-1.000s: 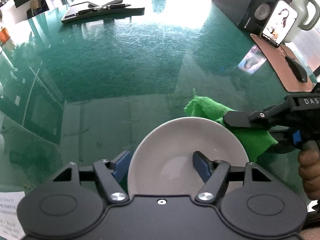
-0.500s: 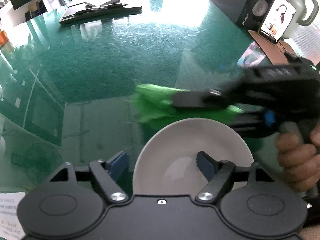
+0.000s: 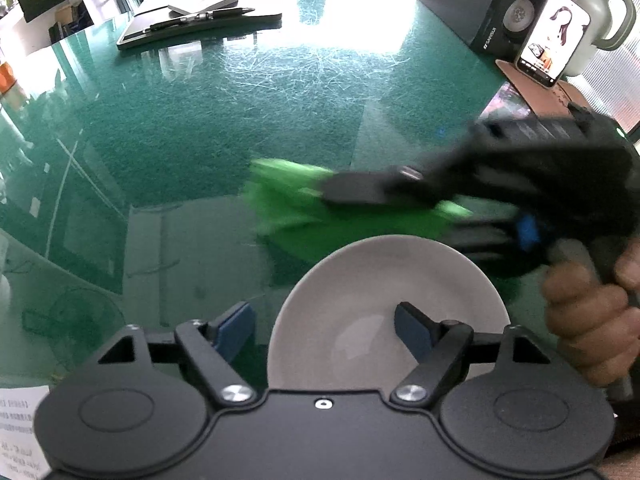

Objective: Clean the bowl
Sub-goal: 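Wipe the bowl's outer rim edge with the cloth in the right gripper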

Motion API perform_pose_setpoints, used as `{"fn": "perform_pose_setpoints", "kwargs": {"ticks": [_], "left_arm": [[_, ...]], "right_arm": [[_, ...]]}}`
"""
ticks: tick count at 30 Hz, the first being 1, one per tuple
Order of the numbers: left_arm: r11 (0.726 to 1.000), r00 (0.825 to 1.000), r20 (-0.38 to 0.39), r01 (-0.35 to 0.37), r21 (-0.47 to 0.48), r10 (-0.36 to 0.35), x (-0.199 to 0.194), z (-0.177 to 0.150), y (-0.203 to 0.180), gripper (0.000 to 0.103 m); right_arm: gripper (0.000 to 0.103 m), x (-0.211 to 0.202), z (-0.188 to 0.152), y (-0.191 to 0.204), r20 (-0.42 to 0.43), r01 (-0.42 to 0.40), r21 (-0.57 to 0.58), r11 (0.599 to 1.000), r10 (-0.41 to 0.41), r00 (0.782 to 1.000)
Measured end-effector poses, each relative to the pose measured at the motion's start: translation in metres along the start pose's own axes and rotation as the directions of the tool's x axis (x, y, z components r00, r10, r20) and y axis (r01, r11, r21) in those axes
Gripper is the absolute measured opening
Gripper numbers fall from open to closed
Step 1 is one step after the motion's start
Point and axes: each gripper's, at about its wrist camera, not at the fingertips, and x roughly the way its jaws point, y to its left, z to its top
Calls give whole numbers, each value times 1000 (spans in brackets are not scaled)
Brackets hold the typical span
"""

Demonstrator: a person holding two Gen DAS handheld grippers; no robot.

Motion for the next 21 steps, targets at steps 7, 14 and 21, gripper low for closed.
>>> {"fn": "perform_pose_setpoints", "kwargs": {"ticks": [7,14,21], "left_arm": [[1000,1000,1,7,23,-7,2,-2,-4,87],[1000,1000,17,-5,-7,5,0,-3,-1,84],[992,998,12,-52,-118,54,-16,-16,8,85]], "right_arm": [[18,-38,-10,-6,32,20,18,1000,-21,999],[18,-93,-33,-18,118,44,58,997,-50,992],[18,-103,-44,-26,197,-45,94,995,26,980]]}}
